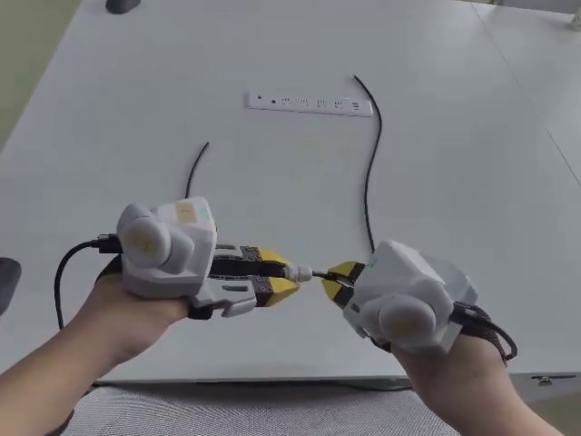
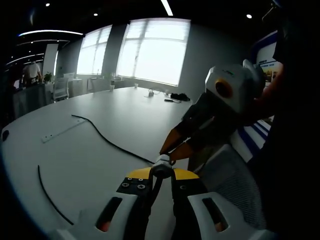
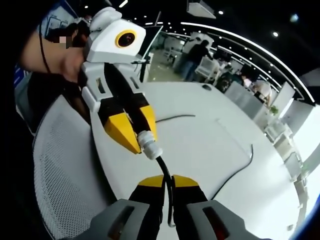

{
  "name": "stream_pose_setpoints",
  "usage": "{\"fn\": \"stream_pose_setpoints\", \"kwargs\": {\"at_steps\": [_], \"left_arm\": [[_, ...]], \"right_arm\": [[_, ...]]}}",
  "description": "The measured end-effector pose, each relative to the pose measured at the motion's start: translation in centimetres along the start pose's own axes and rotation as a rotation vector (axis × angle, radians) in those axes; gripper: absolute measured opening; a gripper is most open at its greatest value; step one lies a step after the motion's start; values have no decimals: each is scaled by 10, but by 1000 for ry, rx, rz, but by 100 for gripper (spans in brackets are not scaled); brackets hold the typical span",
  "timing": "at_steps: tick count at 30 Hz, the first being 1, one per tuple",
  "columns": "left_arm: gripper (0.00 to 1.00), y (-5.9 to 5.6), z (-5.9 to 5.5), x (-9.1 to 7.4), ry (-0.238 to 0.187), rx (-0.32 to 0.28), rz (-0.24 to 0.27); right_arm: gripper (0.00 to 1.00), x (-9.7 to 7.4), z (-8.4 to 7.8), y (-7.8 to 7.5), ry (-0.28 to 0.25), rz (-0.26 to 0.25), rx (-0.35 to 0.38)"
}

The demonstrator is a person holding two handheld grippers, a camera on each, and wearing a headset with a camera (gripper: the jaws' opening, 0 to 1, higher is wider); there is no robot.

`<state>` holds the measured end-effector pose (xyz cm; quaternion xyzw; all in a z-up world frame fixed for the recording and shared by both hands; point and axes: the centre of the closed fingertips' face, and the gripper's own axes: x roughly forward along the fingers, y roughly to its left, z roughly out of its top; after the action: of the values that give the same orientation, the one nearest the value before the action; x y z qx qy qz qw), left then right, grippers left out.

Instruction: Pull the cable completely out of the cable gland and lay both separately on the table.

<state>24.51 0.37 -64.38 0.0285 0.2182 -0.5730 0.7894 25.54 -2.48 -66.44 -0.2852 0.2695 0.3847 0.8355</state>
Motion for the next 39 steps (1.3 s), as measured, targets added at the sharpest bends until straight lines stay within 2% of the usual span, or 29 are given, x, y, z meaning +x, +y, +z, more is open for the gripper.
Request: {"fn": "stream_pose_setpoints", "kwargs": {"at_steps": [3, 11, 17, 20, 22, 26, 28, 33, 35, 37, 39], "left_arm": [[15, 1, 0, 1, 1, -1, -1], [15, 3, 0, 0, 0, -6, -3], [15, 1, 2, 4, -4, -10, -11], [15, 1, 1, 5, -3, -12, -15], [15, 1, 0, 5, -3, -13, -16], [15, 1, 0, 5, -6, -15, -17], [15, 0, 1, 5, -6, -13, -16], [15, -1, 0, 7, -6, -5, -7], [15, -2, 0, 7, -7, -6, -4], [15, -2, 0, 7, -10, -6, -3], [15, -2, 1, 6, -17, -14, 0]], "right_arm": [[0, 1, 0, -1, -2, 0, 16], [0, 3, -16, -11, 30, -20, 47], [0, 4, -28, -18, 44, -31, 114], [0, 5, -33, -20, 48, -36, 171], [0, 6, -36, -21, 59, -45, 151], [0, 6, -39, -21, 58, -46, 199], [0, 7, -41, -19, 52, -43, 267], [0, 6, -44, -19, 57, -55, 303], [0, 5, -45, -20, 50, -55, 348], [0, 4, -51, -23, 72, -67, 372], [0, 4, -55, -24, 70, -71, 398]]}}
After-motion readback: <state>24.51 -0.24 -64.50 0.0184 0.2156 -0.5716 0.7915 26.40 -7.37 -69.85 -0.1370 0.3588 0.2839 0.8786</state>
